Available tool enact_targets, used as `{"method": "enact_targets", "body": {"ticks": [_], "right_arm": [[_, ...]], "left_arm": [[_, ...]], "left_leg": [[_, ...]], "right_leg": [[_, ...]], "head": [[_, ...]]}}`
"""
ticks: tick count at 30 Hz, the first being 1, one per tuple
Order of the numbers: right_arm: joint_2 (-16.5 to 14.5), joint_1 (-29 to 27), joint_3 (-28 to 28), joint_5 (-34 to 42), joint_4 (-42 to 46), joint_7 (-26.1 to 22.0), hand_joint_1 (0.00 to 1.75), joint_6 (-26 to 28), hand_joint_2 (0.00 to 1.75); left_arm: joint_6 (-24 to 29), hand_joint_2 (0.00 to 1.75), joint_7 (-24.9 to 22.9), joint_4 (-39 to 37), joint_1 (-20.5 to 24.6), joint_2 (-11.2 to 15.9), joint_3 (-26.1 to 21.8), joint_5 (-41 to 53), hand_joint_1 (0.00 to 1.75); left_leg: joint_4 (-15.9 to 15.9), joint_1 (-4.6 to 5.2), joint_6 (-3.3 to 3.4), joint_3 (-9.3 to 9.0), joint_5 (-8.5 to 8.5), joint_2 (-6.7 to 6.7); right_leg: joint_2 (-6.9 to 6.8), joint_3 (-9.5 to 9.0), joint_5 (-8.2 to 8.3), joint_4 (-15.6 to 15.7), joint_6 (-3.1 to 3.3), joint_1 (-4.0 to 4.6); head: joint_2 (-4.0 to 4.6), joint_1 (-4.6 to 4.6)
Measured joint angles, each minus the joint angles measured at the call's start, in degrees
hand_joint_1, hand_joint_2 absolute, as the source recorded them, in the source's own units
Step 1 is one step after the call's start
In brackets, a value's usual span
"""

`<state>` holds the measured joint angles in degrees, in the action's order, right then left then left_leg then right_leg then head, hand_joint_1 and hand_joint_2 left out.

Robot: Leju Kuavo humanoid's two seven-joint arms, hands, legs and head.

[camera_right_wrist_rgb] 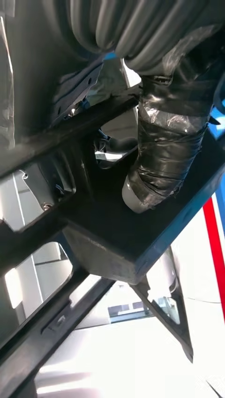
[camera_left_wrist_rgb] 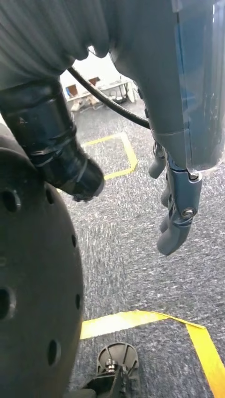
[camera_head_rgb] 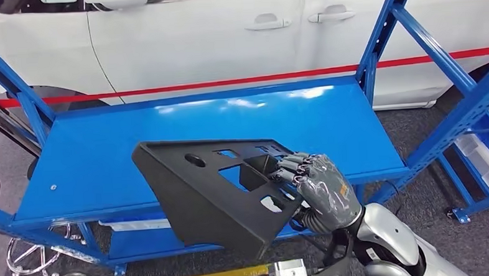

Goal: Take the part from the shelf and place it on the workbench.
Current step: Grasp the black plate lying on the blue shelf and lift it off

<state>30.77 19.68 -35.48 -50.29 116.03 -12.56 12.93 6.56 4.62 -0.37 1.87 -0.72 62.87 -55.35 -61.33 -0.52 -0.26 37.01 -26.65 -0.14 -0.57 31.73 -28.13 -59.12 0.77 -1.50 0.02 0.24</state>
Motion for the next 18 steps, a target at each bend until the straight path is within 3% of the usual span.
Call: {"method": "enact_targets", "body": {"ticks": [3, 4, 5, 6, 8, 10, 11, 13, 14, 15, 17, 18], "right_arm": [[0.01, 0.12, -0.23, 0.16, 0.11, 0.00, 1.75, 0.07, 1.75], [0.02, 0.12, -0.30, 0.17, 0.12, 0.00, 1.75, 0.08, 1.75], [0.02, 0.12, -0.37, 0.16, 0.12, 0.00, 1.75, 0.09, 1.75], [0.03, 0.13, -0.42, 0.15, 0.12, 0.00, 1.75, 0.09, 1.75], [0.06, 0.18, -0.49, 0.10, 0.17, -0.01, 1.75, 0.10, 1.75], [0.13, 0.29, -0.50, 0.08, 0.34, -0.01, 1.75, 0.19, 1.75], [0.18, 0.34, -0.51, 0.07, 0.44, -0.01, 1.75, 0.27, 1.75], [0.26, 0.44, -0.56, 0.06, 0.56, -0.01, 1.75, 0.39, 1.75], [0.28, 0.47, -0.63, 0.06, 0.61, -0.02, 1.75, 0.43, 1.75], [0.34, 0.49, -0.72, 0.06, 0.65, -0.04, 1.75, 0.45, 1.75], [0.51, 0.49, -0.92, 0.05, 0.71, -0.07, 1.75, 0.51, 1.75], [0.60, 0.48, -1.01, 0.04, 0.72, -0.08, 1.75, 0.53, 1.75]], "left_arm": [[0.00, 1.75, 0.01, -0.01, 0.02, 0.00, 0.37, -0.05, 0.00], [0.00, 1.75, 0.03, -0.01, 0.02, 0.00, 0.48, -0.06, 0.00], [0.00, 1.75, 0.05, -0.01, 0.02, 0.00, 0.58, -0.06, 0.00], [0.00, 1.75, 0.09, -0.01, 0.04, 0.00, 0.71, -0.06, 0.00], [0.00, 1.75, 0.14, -0.01, 0.10, 0.01, 1.00, -0.06, 0.00], [0.02, 1.75, 0.21, -0.01, 0.18, 0.05, 1.28, -0.06, 0.00], [0.03, 1.75, 0.27, -0.01, 0.18, 0.07, 1.42, -0.06, 0.00], [0.04, 1.75, 0.42, -0.01, 0.11, 0.08, 1.60, -0.09, 0.00], [0.03, 1.75, 0.47, -0.01, 0.12, 0.06, 1.65, -0.11, 0.00], [0.02, 1.75, 0.51, -0.01, 0.19, 0.04, 1.67, -0.13, 0.00], [-0.01, 1.75, 0.54, -0.01, 0.35, -0.03, 1.75, -0.13, 0.00], [-0.01, 1.75, 0.53, -0.01, 0.37, -0.06, 1.81, -0.13, 0.00]], "left_leg": [[-9.59, -0.18, -0.58, 2.87, -7.55, 0.07], [-12.31, -0.20, -0.69, 3.18, -8.44, 0.06], [-13.55, -0.20, -0.72, 2.78, -8.10, 0.05], [-12.74, -0.20, -0.68, 1.32, -6.69, -0.07], [-5.78, -0.09, -0.33, -4.37, -4.22, -1.40], [1.75, 0.30, 0.29, -9.33, -4.29, -2.95], [3.53, 0.54, 0.62, -10.15, -4.69, -3.13], [4.29, 0.62, 1.47, -9.51, -3.68, -2.16], [4.55, 0.56, 1.94, -9.05, -2.90, -1.64], [4.80, 0.43, 2.47, -8.44, -2.00, -1.19], [4.88, 0.42, 3.15, -6.84, -0.40, -0.29], [4.74, 0.50, 3.32, -5.84, 0.31, 0.25]], "right_leg": [[-0.93, 2.17, 1.71, 0.03, 0.82, 0.22], [-1.33, 2.92, 2.24, -0.04, 0.84, 0.35], [-1.75, 3.64, 2.72, -0.14, 0.81, 0.44], [-2.20, 4.37, 3.18, -0.28, 0.74, 0.51], [-3.10, 5.53, 3.96, -0.67, 0.41, 0.66], [-4.09, 6.03, 4.65, -0.97, -0.18, 0.80], [-4.66, 6.01, 5.04, -0.93, -0.52, 0.80], [-5.58, 5.95, 5.84, -0.57, -1.31, 0.68], [-5.08, 6.17, 5.30, -0.79, -1.67, 0.57], [-3.97, 6.62, 3.64, -1.89, -1.95, 0.49], [-1.05, 8.08, -2.09, -7.29, -2.20, 0.38], [-0.21, 8.82, -4.63, -10.96, -2.20, 0.41]], "head": [[0.00, -0.02], [0.00, -0.02], [0.00, -0.02], [0.00, -0.02], [0.00, -0.03], [0.00, -0.02], [0.00, -0.02], [0.00, -0.02], [0.00, -0.03], [0.00, -0.02], [0.00, -0.01], [0.00, -0.01]]}}
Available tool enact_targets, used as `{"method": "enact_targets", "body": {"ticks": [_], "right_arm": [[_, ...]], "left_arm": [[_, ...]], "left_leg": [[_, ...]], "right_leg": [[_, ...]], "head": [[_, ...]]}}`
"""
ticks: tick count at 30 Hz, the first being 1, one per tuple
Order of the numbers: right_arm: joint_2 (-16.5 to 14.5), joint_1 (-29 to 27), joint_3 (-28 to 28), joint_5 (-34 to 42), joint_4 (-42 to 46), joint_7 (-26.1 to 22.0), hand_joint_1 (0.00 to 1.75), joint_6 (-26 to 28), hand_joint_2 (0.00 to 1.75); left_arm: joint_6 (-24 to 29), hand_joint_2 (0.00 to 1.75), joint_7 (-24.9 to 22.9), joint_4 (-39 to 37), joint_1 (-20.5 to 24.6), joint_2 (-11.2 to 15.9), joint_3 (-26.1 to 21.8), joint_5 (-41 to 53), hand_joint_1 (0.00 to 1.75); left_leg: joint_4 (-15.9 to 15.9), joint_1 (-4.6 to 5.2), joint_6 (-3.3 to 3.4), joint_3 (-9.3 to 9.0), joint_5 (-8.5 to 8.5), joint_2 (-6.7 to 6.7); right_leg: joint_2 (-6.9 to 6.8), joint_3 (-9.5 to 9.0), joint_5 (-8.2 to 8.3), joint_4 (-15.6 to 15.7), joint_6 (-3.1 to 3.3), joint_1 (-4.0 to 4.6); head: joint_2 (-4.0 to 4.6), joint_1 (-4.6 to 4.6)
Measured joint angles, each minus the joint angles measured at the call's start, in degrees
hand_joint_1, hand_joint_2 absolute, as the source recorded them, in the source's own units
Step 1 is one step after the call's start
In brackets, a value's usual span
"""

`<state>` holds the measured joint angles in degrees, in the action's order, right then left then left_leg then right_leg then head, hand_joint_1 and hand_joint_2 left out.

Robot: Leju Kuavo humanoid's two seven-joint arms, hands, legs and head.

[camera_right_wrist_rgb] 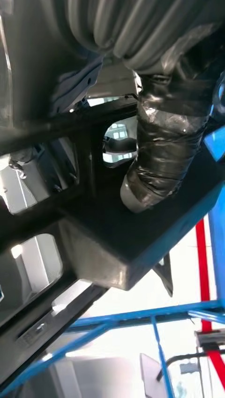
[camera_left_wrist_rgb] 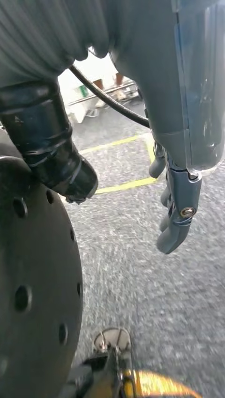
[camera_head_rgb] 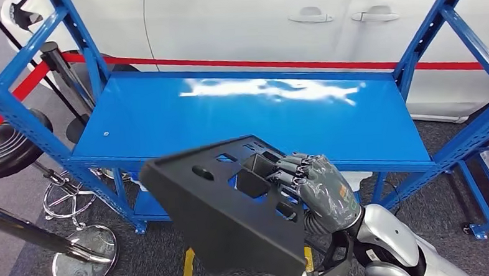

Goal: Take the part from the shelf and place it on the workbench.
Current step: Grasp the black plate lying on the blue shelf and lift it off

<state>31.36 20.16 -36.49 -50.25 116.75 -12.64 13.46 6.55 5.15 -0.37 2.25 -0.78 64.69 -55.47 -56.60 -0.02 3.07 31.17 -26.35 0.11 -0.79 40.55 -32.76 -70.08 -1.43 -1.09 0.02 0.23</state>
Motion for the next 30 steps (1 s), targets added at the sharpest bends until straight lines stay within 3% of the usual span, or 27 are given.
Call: {"method": "enact_targets", "body": {"ticks": [1, 2, 3, 5, 7, 8, 10, 12, 14, 15, 16, 17, 18, 20, 22, 23, 25, 26, 28, 30], "right_arm": [[0.04, -0.01, -0.09, -0.01, -0.01, 0.00, 1.75, 0.01, 1.75], [0.04, -0.01, -0.17, -0.02, -0.01, -0.01, 1.75, 0.01, 1.75], [0.05, -0.01, -0.25, -0.03, -0.01, -0.01, 1.75, 0.01, 1.75], [0.08, 0.08, -0.33, -0.20, 0.01, 0.01, 1.75, 0.08, 1.75], [0.22, 0.25, -0.38, -1.04, 0.04, 0.14, 1.75, 0.57, 1.75], [0.36, 0.44, -0.43, -1.68, 0.05, 0.24, 1.75, 1.06, 1.75], [0.59, 0.81, -0.55, -2.84, 0.08, 0.41, 1.75, 2.09, 1.75], [0.64, 1.17, -0.67, -3.33, 0.09, 0.45, 1.75, 2.60, 1.75], [0.68, 1.33, -0.81, -3.91, 0.13, 0.46, 1.75, 2.97, 1.75], [0.72, 1.34, -0.86, -4.40, 0.14, 0.49, 1.75, 3.25, 1.75], [0.79, 1.33, -0.91, -5.06, 0.14, 0.57, 1.75, 3.63, 1.75], [0.89, 1.35, -0.94, -5.78, 0.14, 0.72, 1.75, 4.13, 1.75], [1.01, 1.41, -0.98, -6.59, 0.14, 0.93, 1.75, 4.75, 1.75], [1.30, 1.70, -1.11, -8.42, 0.14, 1.44, 1.75, 6.03, 1.75], [1.77, 2.07, -1.32, -10.53, 0.14, 2.04, 1.75, 7.32, 1.75], [2.08, 2.27, -1.47, -11.59, 0.11, 2.35, 1.75, 7.99, 1.75], [2.70, 2.68, -1.82, -13.45, -0.02, 2.97, 1.75, 9.38, 1.75], [2.96, 2.85, -1.99, -14.24, -0.11, 3.28, 1.75, 9.98, 1.75], [3.63, 3.09, -2.33, -15.98, -0.33, 4.02, 1.75, 11.16, 1.75], [4.54, 3.23, -2.72, -17.76, -0.59, 4.71, 1.75, 12.15, 1.75]], "left_arm": [[-0.01, 1.75, -0.01, 0.00, -0.01, -0.03, 0.07, 0.00, 0.00], [-0.01, 1.75, -0.01, 0.00, -0.02, -0.04, 0.12, 0.00, 0.00], [-0.01, 1.75, -0.01, 0.00, -0.03, -0.05, 0.16, 0.00, 0.00], [-0.01, 1.75, -0.01, 0.01, 0.00, -0.13, 0.26, -0.04, 0.00], [-0.01, 1.75, -0.03, 0.02, 0.09, -0.30, 0.43, -0.26, 0.00], [0.00, 1.75, -0.04, 0.02, 0.08, -0.37, 0.58, -0.45, 0.00], [-0.01, 1.75, -0.12, -0.01, -0.13, -0.36, 0.96, -0.80, 0.00], [-0.01, 1.75, -0.19, -0.07, -0.21, -0.33, 1.21, -0.95, 0.00], [-0.01, 1.75, -0.22, -0.10, -0.12, -0.33, 1.33, -1.02, 0.00], [-0.01, 1.75, -0.23, -0.11, -0.07, -0.33, 1.38, -1.09, 0.00], [-0.01, 1.75, -0.24, -0.11, -0.08, -0.33, 1.45, -1.22, 0.00], [-0.01, 1.75, -0.24, -0.11, -0.09, -0.33, 1.54, -1.36, 0.00], [-0.01, 1.75, -0.23, -0.11, -0.12, -0.33, 1.68, -1.57, 0.00], [0.00, 1.75, -0.27, -0.11, -0.17, -0.32, 2.07, -1.95, 0.00], [0.04, 1.75, -0.33, -0.11, -0.29, -0.29, 2.44, -2.26, 0.00], [0.07, 1.75, -0.33, -0.11, -0.39, -0.27, 2.57, -2.42, 0.00], [0.13, 1.75, -0.27, -0.11, -0.67, -0.24, 2.77, -2.85, 0.00], [0.14, 1.75, -0.24, -0.11, -0.77, -0.26, 2.87, -3.05, 0.00], [0.14, 1.75, -0.21, -0.11, -0.72, -0.29, 3.13, -3.32, 0.00], [0.14, 1.75, -0.21, -0.11, -0.52, -0.34, 3.47, -3.51, 0.00]], "left_leg": [[-0.19, 0.10, 0.02, 1.03, 0.66, 0.61], [-0.44, 0.18, -0.01, 2.08, 1.29, 1.27], [-0.72, 0.24, -0.07, 3.06, 1.84, 1.94], [-1.39, 0.26, -0.29, 4.75, 2.81, 3.27], [-1.87, 0.35, -0.75, 5.88, 3.76, 4.54], [-1.85, 0.31, -1.09, 6.21, 4.30, 5.20], [-1.43, 0.36, -1.84, 6.64, 5.51, 6.63], [-2.55, 0.53, -2.37, 7.64, 4.09, 5.59], [-7.67, 0.31, -2.98, 9.37, -1.21, 2.44], [-11.30, 0.02, -3.36, 10.25, -3.86, 1.34], [-14.72, -0.29, -3.75, 10.86, -5.46, 0.73], [-16.98, -0.58, -4.10, 10.88, -5.73, 0.44], [-17.38, -0.85, -4.41, 9.99, -4.76, 0.22], [-12.35, -1.20, -4.75, 5.21, -2.02, -1.02], [-4.62, -0.85, -4.47, -0.27, -1.94, -3.14], [-2.27, -0.57, -4.09, -1.61, -2.42, -3.72], [-0.99, -0.16, -2.96, -1.43, -2.35, -2.94], [-0.71, -0.19, -2.39, -1.12, -1.84, -2.36], [-0.22, -0.35, -1.12, -0.29, -0.55, -1.32], [-0.12, -0.27, -0.39, 0.92, 0.67, -0.24]], "right_leg": [[0.37, 0.31, -1.34, -3.03, 0.04, 0.07], [0.55, -0.09, -1.38, -4.60, 0.17, 0.15], [0.72, -1.42, -0.40, -4.22, 0.38, 0.24], [2.44, -6.71, 1.90, 2.13, 1.20, 0.43], [4.99, -11.47, 2.06, 9.34, 1.88, 0.53], [5.62, -12.55, 1.71, 11.24, 2.06, 0.62], [4.55, -12.47, 2.37, 11.95, 2.20, 0.57], [2.83, -11.69, 3.60, 12.52, 2.85, 0.13], [1.01, -10.44, 4.87, 12.76, 3.35, -0.01], [0.17, -9.74, 5.38, 12.70, 3.41, 0.05], [-0.72, -9.00, 5.85, 12.59, 3.31, 0.10], [-1.61, -8.26, 6.28, 12.43, 3.18, 0.11], [-2.49, -7.48, 6.65, 12.19, 2.99, 0.06], [-4.11, -6.14, 7.20, 11.52, 2.52, -0.04], [-5.43, -5.39, 7.62, 10.92, 1.90, 0.01], [-6.07, -5.28, 7.86, 10.81, 1.53, 0.12], [-7.41, -5.26, 8.57, 11.03, 0.65, 0.12], [-7.45, -5.19, 8.60, 11.06, 0.25, -0.04], [-4.46, -4.45, 5.98, 9.10, -0.24, -0.37], [-0.38, -2.49, 0.44, 2.65, -0.26, -0.36]], "head": [[0.00, -0.01], [0.00, -0.01], [0.00, -0.01], [0.00, -0.02], [0.00, -0.02], [0.00, -0.01], [0.00, 0.01], [0.00, -0.12], [0.00, -0.28], [0.00, -0.33], [0.00, -0.34], [0.00, -0.34], [0.00, -0.34], [0.00, -0.35], [0.00, -0.34], [0.00, -0.33], [0.00, -0.30], [0.00, -0.30], [0.00, -0.28], [0.00, -0.27]]}}
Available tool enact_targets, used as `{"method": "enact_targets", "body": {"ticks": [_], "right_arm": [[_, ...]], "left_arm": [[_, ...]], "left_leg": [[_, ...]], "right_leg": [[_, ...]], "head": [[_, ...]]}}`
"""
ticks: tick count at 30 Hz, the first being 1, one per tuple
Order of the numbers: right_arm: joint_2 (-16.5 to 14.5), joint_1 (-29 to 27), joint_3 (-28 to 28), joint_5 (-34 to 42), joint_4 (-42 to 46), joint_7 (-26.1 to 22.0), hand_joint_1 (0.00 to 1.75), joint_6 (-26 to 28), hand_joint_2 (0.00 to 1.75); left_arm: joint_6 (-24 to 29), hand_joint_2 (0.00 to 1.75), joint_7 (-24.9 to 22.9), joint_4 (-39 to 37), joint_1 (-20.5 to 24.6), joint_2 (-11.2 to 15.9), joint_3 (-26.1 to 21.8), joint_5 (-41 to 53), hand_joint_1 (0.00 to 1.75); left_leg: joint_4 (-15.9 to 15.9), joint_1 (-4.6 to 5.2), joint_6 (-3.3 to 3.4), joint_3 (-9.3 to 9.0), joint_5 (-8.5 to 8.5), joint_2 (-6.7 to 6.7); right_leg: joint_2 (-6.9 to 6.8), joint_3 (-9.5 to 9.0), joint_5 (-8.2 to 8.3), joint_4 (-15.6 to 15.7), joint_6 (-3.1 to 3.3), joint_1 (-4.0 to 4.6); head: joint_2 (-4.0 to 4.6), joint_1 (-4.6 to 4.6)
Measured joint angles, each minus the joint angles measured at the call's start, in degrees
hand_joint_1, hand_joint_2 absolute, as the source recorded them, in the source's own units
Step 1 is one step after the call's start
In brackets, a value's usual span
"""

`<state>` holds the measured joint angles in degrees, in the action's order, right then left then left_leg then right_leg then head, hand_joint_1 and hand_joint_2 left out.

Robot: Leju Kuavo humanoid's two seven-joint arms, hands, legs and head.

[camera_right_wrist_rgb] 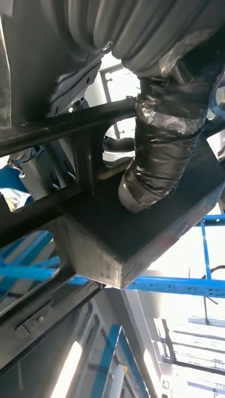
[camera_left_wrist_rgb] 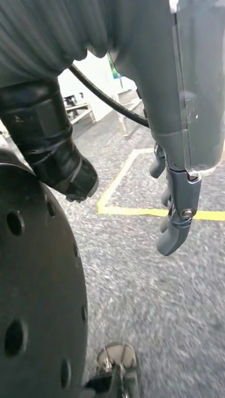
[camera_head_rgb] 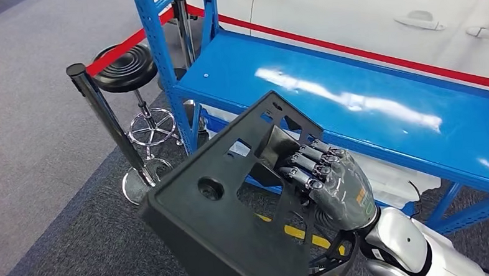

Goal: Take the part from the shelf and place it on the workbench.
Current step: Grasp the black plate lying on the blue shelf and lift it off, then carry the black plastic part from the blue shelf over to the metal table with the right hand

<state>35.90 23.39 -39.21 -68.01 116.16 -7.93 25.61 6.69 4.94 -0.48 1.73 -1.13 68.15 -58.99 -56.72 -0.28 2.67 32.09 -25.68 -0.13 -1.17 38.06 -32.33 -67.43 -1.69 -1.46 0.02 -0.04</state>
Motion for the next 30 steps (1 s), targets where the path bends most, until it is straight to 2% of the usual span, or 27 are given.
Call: {"method": "enact_targets", "body": {"ticks": [1, 2, 3, 4, 5, 7, 8, 9, 11, 12, 13, 15, 16, 17, 18, 19, 20, 21, 23, 24, 25, 26, 27, 28, 29, 30], "right_arm": [[0.42, 0.02, -0.17, -0.74, -0.14, 0.29, 1.75, 0.31, 1.75], [0.77, 0.03, -0.34, -1.44, -0.31, 0.56, 1.75, 0.57, 1.75], [1.07, 0.04, -0.52, -2.05, -0.48, 0.81, 1.75, 0.82, 1.75], [1.38, 0.06, -0.74, -2.69, -0.66, 1.11, 1.75, 1.13, 1.75], [1.70, 0.12, -0.94, -3.33, -0.81, 1.42, 1.75, 1.46, 1.75], [2.37, 0.26, -1.18, -4.35, -1.04, 2.04, 1.75, 2.06, 1.75], [2.67, 0.31, -1.21, -4.64, -1.14, 2.26, 1.75, 2.26, 1.75], [2.93, 0.39, -1.26, -4.82, -1.26, 2.41, 1.75, 2.43, 1.75], [3.22, 0.52, -1.42, -5.00, -1.49, 2.62, 1.75, 2.62, 1.75], [3.29, 0.60, -1.52, -5.12, -1.59, 2.74, 1.75, 2.71, 1.75], [3.34, 0.62, -1.61, -5.27, -1.66, 2.94, 1.75, 2.81, 1.75], [3.60, 0.61, -1.75, -5.60, -1.81, 3.49, 1.75, 3.00, 1.75], [3.76, 0.59, -1.83, -5.69, -1.89, 3.76, 1.75, 3.04, 1.75], [3.94, 0.58, -1.89, -5.73, -1.99, 4.00, 1.75, 3.04, 1.75], [4.06, 0.58, -1.94, -5.73, -2.09, 4.18, 1.75, 3.03, 1.75], [4.18, 0.58, -1.97, -5.72, -2.19, 4.34, 1.75, 3.03, 1.75], [4.29, 0.59, -1.97, -5.68, -2.27, 4.48, 1.75, 3.03, 1.75], [4.44, 0.60, -1.96, -5.64, -2.32, 4.58, 1.75, 3.03, 1.75], [4.80, 0.61, -1.92, -5.58, -2.37, 4.75, 1.75, 3.03, 1.75], [4.95, 0.61, -1.90, -5.55, -2.40, 4.79, 1.75, 3.03, 1.75], [5.05, 0.62, -1.87, -5.54, -2.44, 4.81, 1.75, 3.02, 1.75], [5.16, 0.59, -1.84, -5.47, -2.51, 4.82, 1.75, 3.00, 1.75], [5.22, 0.55, -1.80, -5.35, -2.61, 4.83, 1.75, 2.98, 1.75], [5.31, 0.47, -1.70, -5.20, -2.70, 4.87, 1.75, 2.95, 1.75], [5.50, 0.32, -1.52, -5.02, -2.80, 4.91, 1.75, 2.92, 1.75], [5.71, 0.12, -1.29, -4.88, -2.92, 4.97, 1.75, 2.87, 1.75]], "left_arm": [[0.00, 1.75, 0.00, 0.00, 0.05, -0.03, 0.17, -0.11, 0.00], [-0.01, 1.75, 0.00, 0.00, 0.06, -0.07, 0.34, -0.24, 0.00], [-0.01, 1.75, 0.00, 0.00, 0.06, -0.11, 0.48, -0.34, 0.00], [-0.02, 1.75, 0.00, 0.00, 0.05, -0.13, 0.60, -0.40, 0.00], [-0.04, 1.75, 0.00, 0.00, 0.05, -0.16, 0.70, -0.47, 0.00], [-0.07, 1.75, 0.01, 0.00, 0.08, -0.22, 0.86, -0.57, 0.00], [-0.10, 1.75, 0.01, 0.00, 0.11, -0.25, 0.93, -0.60, 0.00], [-0.12, 1.75, 0.01, 0.00, 0.08, -0.26, 1.01, -0.61, 0.00], [-0.15, 1.75, 0.01, -0.02, -0.08, -0.25, 1.15, -0.60, 0.00], [-0.15, 1.75, 0.02, -0.03, -0.17, -0.25, 1.21, -0.61, 0.00], [-0.15, 1.75, 0.03, -0.05, -0.16, -0.25, 1.29, -0.61, 0.00], [-0.16, 1.75, 0.04, -0.07, -0.04, -0.27, 1.56, -0.63, 0.00], [-0.16, 1.75, 0.04, -0.07, 0.01, -0.28, 1.71, -0.63, 0.00], [-0.17, 1.75, 0.07, -0.07, 0.01, -0.30, 1.86, -0.64, 0.00], [-0.18, 1.75, 0.10, -0.07, 0.00, -0.31, 1.98, -0.64, 0.00], [-0.19, 1.75, 0.14, -0.07, 0.00, -0.33, 2.08, -0.65, 0.00], [-0.20, 1.75, 0.19, -0.07, -0.01, -0.34, 2.16, -0.66, 0.00], [-0.20, 1.75, 0.20, -0.07, -0.01, -0.33, 2.22, -0.67, 0.00], [-0.20, 1.75, 0.20, -0.08, -0.14, -0.23, 2.28, -0.66, 0.00], [-0.20, 1.75, 0.20, -0.08, -0.22, -0.18, 2.29, -0.64, 0.00], [-0.20, 1.75, 0.21, -0.09, -0.31, -0.14, 2.30, -0.64, 0.00], [-0.20, 1.75, 0.25, -0.09, -0.45, -0.14, 2.34, -0.66, 0.00], [-0.20, 1.75, 0.29, -0.09, -0.47, -0.14, 2.41, -0.67, 0.00], [-0.20, 1.75, 0.33, -0.09, -0.42, -0.14, 2.51, -0.69, 0.00], [-0.20, 1.75, 0.36, -0.09, -0.29, -0.14, 2.63, -0.71, 0.00], [-0.21, 1.75, 0.37, -0.09, -0.07, -0.17, 2.77, -0.72, 0.00]], "left_leg": [[-0.10, 0.13, 0.09, 0.72, 0.49, 0.63], [-0.24, 0.26, 0.15, 1.43, 0.94, 1.28], [-0.47, 0.36, 0.15, 2.12, 1.34, 1.97], [-0.75, 0.41, 0.08, 2.78, 1.68, 2.70], [-1.10, 0.42, -0.03, 3.36, 1.94, 3.45], [-1.86, 0.38, -0.47, 4.55, 2.43, 4.83], [-2.10, 0.35, -0.78, 4.99, 2.77, 5.47], [-2.16, 0.30, -1.15, 5.37, 3.21, 6.12], [-2.00, 0.32, -1.86, 5.78, 4.03, 7.26], [-2.26, 0.47, -2.19, 6.13, 3.71, 6.72], [-3.41, 0.60, -2.52, 6.68, 2.41, 5.40], [-9.02, 0.57, -3.15, 8.58, -2.58, 1.91], [-12.94, 0.36, -3.40, 9.63, -5.10, 0.96], [-16.37, 0.19, -3.58, 10.33, -6.53, 0.58], [-18.47, 0.06, -3.69, 10.33, -6.70, 0.45], [-18.59, 0.02, -3.69, 9.37, -5.70, 0.38], [-16.66, 0.07, -3.53, 7.32, -4.16, 0.12], [-13.06, 0.22, -3.14, 4.44, -3.13, -0.67], [-5.08, 0.91, -2.03, -1.14, -3.23, -3.10], [-2.54, 1.31, -1.51, -2.51, -3.67, -3.87], [-1.30, 1.69, -1.05, -2.86, -3.75, -3.96], [-0.70, 1.82, -0.57, -2.56, -3.09, -3.35], [-0.08, 1.78, -0.13, -2.33, -2.24, -2.75], [0.52, 1.65, 0.32, -2.09, -1.35, -2.16], [1.05, 1.45, 0.71, -1.71, -0.40, -1.59], [1.19, 1.34, 0.90, -1.12, 0.35, -1.02]], "right_leg": [[0.81, 0.98, -2.24, -3.79, 0.09, 0.12], [1.11, 1.47, -3.49, -6.61, 0.20, 0.26], [1.19, 1.04, -3.48, -7.46, 0.35, 0.34], [1.28, -0.54, -2.42, -5.97, 0.53, 0.39], [1.68, -3.03, -0.79, -2.54, 0.72, 0.37], [4.39, -7.89, 1.12, 5.28, 1.07, 0.26], [5.52, -9.09, 1.42, 7.52, 1.18, 0.26], [6.14, -9.44, 1.31, 8.41, 1.26, 0.36], [4.80, -9.11, 1.95, 8.52, 1.64, 0.40], [3.91, -8.91, 2.30, 8.63, 1.98, 0.32], [2.99, -8.59, 2.72, 8.74, 2.43, 0.23], [1.14, -7.64, 3.48, 8.70, 3.13, 0.45], [0.23, -7.02, 3.81, 8.53, 3.34, 0.64], [-0.69, -6.33, 4.12, 8.30, 3.41, 0.80], [-1.61, -5.61, 4.42, 8.03, 3.43, 0.92], [-2.47, -4.90, 4.68, 7.74, 3.44, 1.03], [-3.27, -4.23, 4.93, 7.47, 3.42, 1.17], [-4.00, -3.75, 5.16, 7.24, 3.40, 1.31], [-5.35, -3.27, 5.68, 7.11, 3.13, 1.54], [-6.02, -3.23, 6.01, 7.21, 2.89, 1.46], [-6.68, -3.20, 6.41, 7.41, 2.56, 1.33], [-7.23, -3.19, 6.81, 7.65, 2.18, 1.18], [-6.79, -3.15, 6.80, 7.72, 1.81, 1.01], [-5.46, -3.01, 5.99, 7.36, 1.47, 0.92], [-3.54, -2.66, 4.16, 6.08, 1.23, 0.86], [-1.41, -2.07, 1.53, 3.69, 1.07, 0.76]], "head": [[0.00, 0.00], [0.00, -0.01], [0.00, -0.02], [0.00, -0.02], [0.00, -0.02], [0.00, -0.04], [0.00, -0.03], [0.00, -0.03], [0.00, -0.01], [0.00, -0.06], [0.00, -0.11], [0.00, -0.21], [0.00, -0.21], [0.00, -0.22], [0.00, -0.22], [0.00, -0.22], [0.00, -0.23], [0.00, -0.23], [0.00, -0.22], [0.00, -0.21], [0.00, -0.22], [0.00, -0.22], [0.00, -0.21], [0.00, -0.20], [0.00, -0.17], [0.00, -0.15]]}}
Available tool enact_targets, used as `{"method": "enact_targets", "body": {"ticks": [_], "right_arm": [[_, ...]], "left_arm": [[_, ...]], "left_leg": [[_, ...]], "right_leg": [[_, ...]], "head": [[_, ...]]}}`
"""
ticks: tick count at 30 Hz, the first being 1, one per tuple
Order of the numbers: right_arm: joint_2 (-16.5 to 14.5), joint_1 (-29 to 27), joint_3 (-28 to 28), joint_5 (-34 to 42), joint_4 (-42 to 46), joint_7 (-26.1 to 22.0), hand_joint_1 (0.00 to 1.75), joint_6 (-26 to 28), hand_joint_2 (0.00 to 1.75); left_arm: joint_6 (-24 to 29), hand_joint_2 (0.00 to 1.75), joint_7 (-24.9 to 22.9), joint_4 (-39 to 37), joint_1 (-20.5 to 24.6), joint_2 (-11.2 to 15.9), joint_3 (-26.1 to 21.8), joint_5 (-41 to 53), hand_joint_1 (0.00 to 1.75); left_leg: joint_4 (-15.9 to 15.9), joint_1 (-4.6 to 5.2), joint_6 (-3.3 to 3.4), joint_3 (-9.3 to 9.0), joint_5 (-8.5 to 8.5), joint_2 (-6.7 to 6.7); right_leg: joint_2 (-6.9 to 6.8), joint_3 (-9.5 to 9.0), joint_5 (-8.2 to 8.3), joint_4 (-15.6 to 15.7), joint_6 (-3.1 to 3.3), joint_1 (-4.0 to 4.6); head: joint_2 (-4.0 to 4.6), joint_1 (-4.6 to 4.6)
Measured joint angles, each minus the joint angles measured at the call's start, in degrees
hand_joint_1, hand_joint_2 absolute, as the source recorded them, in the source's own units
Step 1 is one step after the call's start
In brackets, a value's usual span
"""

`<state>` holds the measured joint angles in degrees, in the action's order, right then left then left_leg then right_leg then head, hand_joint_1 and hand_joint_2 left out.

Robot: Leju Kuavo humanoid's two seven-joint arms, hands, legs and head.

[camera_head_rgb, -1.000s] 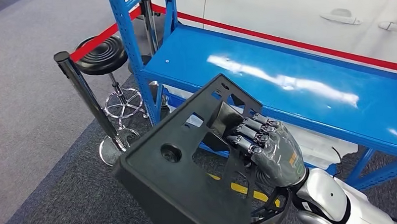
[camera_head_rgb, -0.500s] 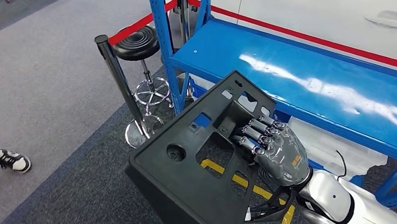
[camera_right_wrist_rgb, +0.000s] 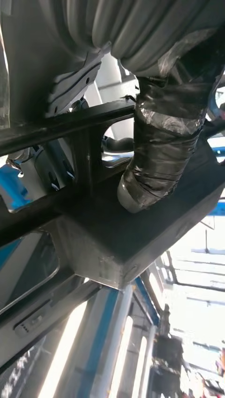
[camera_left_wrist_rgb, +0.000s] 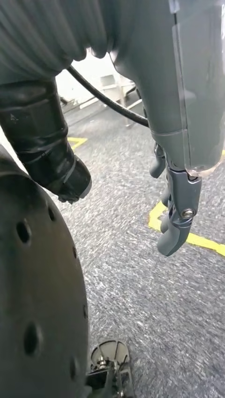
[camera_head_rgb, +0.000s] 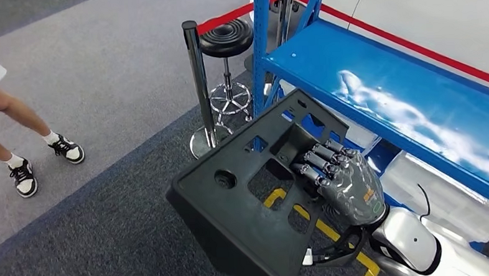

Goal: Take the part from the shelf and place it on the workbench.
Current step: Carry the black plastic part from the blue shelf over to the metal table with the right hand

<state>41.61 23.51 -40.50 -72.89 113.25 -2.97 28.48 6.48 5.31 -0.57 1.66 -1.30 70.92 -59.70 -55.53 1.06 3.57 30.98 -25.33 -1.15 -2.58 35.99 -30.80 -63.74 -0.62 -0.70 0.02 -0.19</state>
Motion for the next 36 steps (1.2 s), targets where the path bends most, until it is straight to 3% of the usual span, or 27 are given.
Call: {"method": "enact_targets", "body": {"ticks": [2, 3, 4, 6, 8, 10, 12, 13, 14, 15, 17, 18, 20, 21, 22, 23, 24, 25, 27, 28, 29, 31, 33, 34, 35, 36], "right_arm": [[0.40, -0.55, 0.50, 0.16, -0.31, 0.13, 1.75, -0.09, 1.75], [0.50, -0.78, 0.67, 0.18, -0.49, 0.21, 1.75, -0.12, 1.75], [0.55, -0.94, 0.78, 0.19, -0.66, 0.29, 1.75, -0.14, 1.75], [0.65, -1.05, 0.95, 0.20, -0.88, 0.44, 1.75, -0.15, 1.75], [0.79, -1.17, 1.20, 0.21, -0.96, 0.52, 1.75, -0.15, 1.75], [0.93, -1.46, 1.42, 0.22, -1.02, 0.54, 1.75, -0.17, 1.75], [1.01, -1.55, 1.50, 0.24, -1.09, 0.54, 1.75, -0.20, 1.75], [1.01, -1.54, 1.52, 0.25, -1.12, 0.54, 1.75, -0.23, 1.75], [1.00, -1.52, 1.56, 0.26, -1.14, 0.54, 1.75, -0.26, 1.75], [1.01, -1.52, 1.64, 0.27, -1.16, 0.54, 1.75, -0.33, 1.75], [1.03, -1.59, 1.86, 0.30, -1.19, 0.60, 1.75, -0.60, 1.75], [1.04, -1.62, 1.99, 0.39, -1.24, 0.63, 1.75, -0.81, 1.75], [1.04, -1.76, 2.25, 0.75, -1.38, 0.71, 1.75, -1.15, 1.75], [1.04, -1.84, 2.44, 0.96, -1.45, 0.76, 1.75, -1.28, 1.75], [1.05, -1.93, 2.69, 1.14, -1.50, 0.80, 1.75, -1.37, 1.75], [1.05, -2.08, 3.09, 1.32, -1.54, 0.85, 1.75, -1.48, 1.75], [1.07, -2.23, 3.57, 1.50, -1.60, 0.87, 1.75, -1.62, 1.75], [1.07, -2.40, 4.08, 1.71, -1.68, 0.87, 1.75, -1.80, 1.75], [1.07, -2.68, 4.94, 1.94, -1.84, 0.85, 1.75, -2.24, 1.75], [1.03, -2.80, 5.26, 1.95, -1.90, 0.83, 1.75, -2.48, 1.75], [0.99, -2.94, 5.54, 1.86, -1.93, 0.78, 1.75, -2.65, 1.75], [0.93, -3.39, 6.06, 1.52, -1.99, 0.75, 1.75, -2.86, 1.75], [0.92, -3.92, 6.37, 0.86, -2.11, 0.84, 1.75, -2.85, 1.75], [0.91, -4.15, 6.41, 0.46, -2.19, 0.90, 1.75, -2.83, 1.75], [0.91, -4.30, 6.44, 0.10, -2.26, 0.97, 1.75, -2.79, 1.75], [0.90, -4.39, 6.49, -0.16, -2.31, 1.05, 1.75, -2.77, 1.75]], "left_arm": [[-0.01, 1.75, 0.01, 0.00, 0.22, -0.07, 0.31, 0.04, 0.00], [-0.02, 1.75, 0.00, 0.00, 0.21, -0.10, 0.46, 0.06, 0.00], [-0.02, 1.75, 0.00, 0.00, 0.18, -0.11, 0.58, 0.08, 0.00], [-0.03, 1.75, -0.01, 0.00, 0.12, -0.18, 0.72, 0.09, 0.00], [-0.03, 1.75, -0.02, 0.00, 0.13, -0.22, 0.78, 0.10, 0.00], [-0.02, 1.75, -0.01, 0.00, 0.09, -0.21, 0.80, 0.10, 0.00], [-0.01, 1.75, 0.00, -0.01, -0.13, -0.15, 0.80, 0.10, 0.00], [-0.01, 1.75, 0.00, -0.02, -0.21, -0.12, 0.80, 0.10, 0.00], [-0.01, 1.75, -0.01, -0.02, -0.23, -0.10, 0.80, 0.10, 0.00], [-0.01, 1.75, -0.01, -0.02, -0.21, -0.10, 0.81, 0.10, 0.00], [-0.02, 1.75, -0.02, -0.02, -0.15, -0.16, 0.86, 0.11, 0.00], [-0.02, 1.75, -0.01, -0.02, -0.14, -0.19, 0.91, 0.13, 0.00], [-0.08, 1.75, 0.25, -0.02, -0.11, -0.23, 1.08, 0.24, 0.00], [-0.20, 1.75, 0.61, -0.02, -0.11, -0.23, 1.22, 0.33, 0.00], [-0.34, 1.75, 1.05, -0.02, -0.12, -0.22, 1.39, 0.42, 0.00], [-0.50, 1.75, 1.46, -0.03, -0.19, -0.17, 1.59, 0.50, 0.00], [-0.65, 1.75, 1.74, -0.03, -0.30, -0.13, 1.77, 0.57, 0.00], [-0.75, 1.75, 1.89, -0.03, -0.43, -0.07, 1.92, 0.65, 0.00], [-0.96, 1.75, 1.89, -0.03, -0.74, 0.03, 2.12, 0.83, 0.00], [-1.08, 1.75, 1.79, -0.04, -0.85, 0.05, 2.19, 0.91, 0.00], [-1.19, 1.75, 1.63, -0.04, -0.90, 0.07, 2.23, 0.96, 0.00], [-1.37, 1.75, 1.34, -0.04, -0.77, 0.04, 2.29, 1.05, 0.00], [-1.60, 1.75, 1.17, -0.03, -0.58, -0.02, 2.38, 1.23, 0.00], [-1.75, 1.75, 1.07, -0.03, -0.55, -0.06, 2.45, 1.34, 0.00], [-1.87, 1.75, 0.94, -0.03, -0.53, -0.08, 2.55, 1.45, 0.00], [-1.96, 1.75, 0.81, -0.03, -0.49, -0.08, 2.64, 1.54, 0.00]], "left_leg": [[-0.27, -0.01, 0.21, 1.78, 1.29, 1.33], [-0.56, -0.04, 0.12, 2.77, 1.88, 2.01], [-0.97, -0.12, -0.03, 3.84, 2.43, 2.70], [-2.20, -0.45, -0.56, 6.11, 3.34, 4.12], [-3.56, -0.62, -1.30, 8.16, 4.15, 5.57], [-4.24, -0.54, -1.92, 9.22, 5.16, 7.02], [-4.31, -0.55, -2.35, 9.75, 6.07, 8.15], [-4.74, -0.51, -2.57, 10.17, 5.44, 7.52], [-6.14, -0.54, -2.81, 10.74, 3.59, 6.19], [-8.63, -0.67, -3.07, 11.41, 0.71, 4.40], [-15.75, -1.11, -3.61, 12.80, -4.99, 2.01], [-18.93, -1.36, -3.79, 13.05, -6.14, 1.64], [-20.96, -1.65, -3.91, 11.40, -4.64, 1.33], [-19.10, -1.67, -3.80, 9.10, -3.07, 0.94], [-15.68, -1.58, -3.53, 5.91, -2.29, -0.06], [-11.06, -1.27, -3.20, 2.24, -2.74, -1.33], [-6.84, -0.91, -2.84, -0.83, -3.77, -2.41], [-3.76, -0.47, -2.45, -2.71, -4.93, -3.10], [-1.22, 0.08, -1.53, -3.33, -5.12, -2.30], [-0.75, 0.15, -1.05, -3.12, -4.44, -1.62], [-0.31, 0.10, -0.53, -2.97, -3.75, -0.94], [-0.02, 0.01, 0.20, -2.36, -2.64, 0.25], [-0.49, 0.15, 0.57, -1.30, -2.03, 1.60], [-0.84, 0.21, 0.61, -0.81, -1.86, 2.37], [-1.29, 0.25, 0.59, -0.35, -1.76, 3.23], [-1.83, 0.25, 0.53, 0.03, -1.75, 4.09]], "right_leg": [[2.09, 1.43, -4.77, -6.63, -0.13, -0.03], [2.36, 1.63, -5.51, -9.07, -0.23, -0.08], [2.47, 1.09, -4.94, -9.83, -0.35, -0.18], [3.17, -2.73, -1.90, -5.54, -0.68, -0.63], [5.50, -7.02, -1.21, 0.98, -0.79, -0.91], [6.81, -8.03, -2.00, 3.42, -0.38, -0.75], [5.45, -7.25, -1.30, 3.31, 0.43, -0.74], [4.55, -6.82, -0.78, 3.31, 0.98, -0.73], [3.59, -6.28, -0.16, 3.41, 1.54, -0.73], [2.72, -5.60, 0.50, 3.49, 1.97, -0.63], [1.11, -4.06, 1.78, 3.48, 2.29, -0.28], [0.31, -3.19, 2.34, 3.44, 2.24, -0.16], [-1.35, -1.49, 3.35, 3.40, 2.01, 0.00], [-2.10, -0.80, 3.81, 3.40, 1.86, 0.09], [-2.81, -0.33, 4.30, 3.40, 1.71, 0.16], [-3.51, -0.07, 4.74, 3.39, 1.51, 0.20], [-4.18, 0.03, 5.13, 3.41, 1.25, 0.19], [-4.89, 0.00, 5.53, 3.52, 0.89, 0.06], [-6.18, 0.01, 6.23, 3.79, 0.01, -0.28], [-5.57, 0.11, 6.20, 3.66, -0.38, -0.55], [-3.98, 0.53, 5.38, 2.71, -0.60, -0.69], [0.46, 2.68, 1.67, -2.56, -0.76, -0.82], [2.37, 5.47, -1.90, -9.78, -0.78, -0.61], [2.58, 5.95, -2.32, -11.56, -0.76, -0.53], [2.67, 5.24, -1.58, -10.97, -0.69, -0.50], [2.97, 3.41, 0.01, -8.11, -0.59, -0.53]], "head": [[0.00, 0.00], [0.00, -0.01], [0.00, -0.01], [0.00, -0.01], [0.00, -0.02], [0.01, -0.03], [0.01, -0.02], [0.00, -0.12], [0.00, -0.20], [0.00, -0.30], [0.00, -0.39], [0.01, -0.40], [0.00, -0.41], [0.00, -0.42], [0.00, -0.42], [0.00, -0.40], [0.00, -0.40], [0.00, -0.39], [0.00, -0.38], [0.00, -0.38], [0.00, -0.36], [0.00, -0.31], [0.00, -0.29], [0.00, -0.30], [0.00, -0.30], [0.00, -0.30]]}}
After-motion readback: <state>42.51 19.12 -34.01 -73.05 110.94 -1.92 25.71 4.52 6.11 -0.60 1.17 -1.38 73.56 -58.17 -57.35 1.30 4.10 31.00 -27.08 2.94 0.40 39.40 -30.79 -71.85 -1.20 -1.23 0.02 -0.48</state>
